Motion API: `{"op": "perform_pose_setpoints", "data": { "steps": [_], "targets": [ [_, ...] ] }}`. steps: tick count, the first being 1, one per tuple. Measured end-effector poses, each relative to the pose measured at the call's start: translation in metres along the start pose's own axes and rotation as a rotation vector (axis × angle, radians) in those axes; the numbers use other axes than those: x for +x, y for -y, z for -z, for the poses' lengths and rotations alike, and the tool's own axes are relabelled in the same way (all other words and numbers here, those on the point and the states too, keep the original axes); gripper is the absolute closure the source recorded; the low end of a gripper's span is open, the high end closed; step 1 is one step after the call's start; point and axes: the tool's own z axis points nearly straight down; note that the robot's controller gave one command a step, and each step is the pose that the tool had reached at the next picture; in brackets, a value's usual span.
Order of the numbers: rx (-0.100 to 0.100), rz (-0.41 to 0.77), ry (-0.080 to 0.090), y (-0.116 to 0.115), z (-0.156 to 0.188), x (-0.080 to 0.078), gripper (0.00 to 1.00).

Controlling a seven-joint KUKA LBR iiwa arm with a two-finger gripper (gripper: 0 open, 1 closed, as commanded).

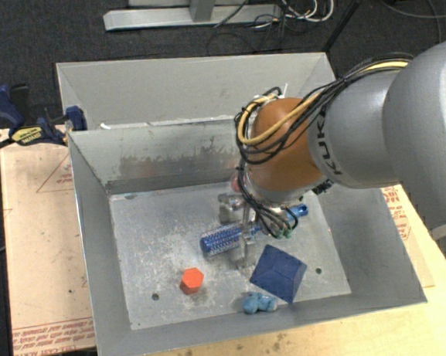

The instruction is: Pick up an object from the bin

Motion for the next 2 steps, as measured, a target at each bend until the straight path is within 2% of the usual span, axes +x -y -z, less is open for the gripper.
{"op": "perform_pose_setpoints", "data": {
  "steps": [1,2],
  "targets": [
    [0.000,0.000,0.000,0.000,0.000,0.000,1.00],
    [0.002,-0.002,0.009,-0.001,0.113,-0.002,1.00]
  ]
}}
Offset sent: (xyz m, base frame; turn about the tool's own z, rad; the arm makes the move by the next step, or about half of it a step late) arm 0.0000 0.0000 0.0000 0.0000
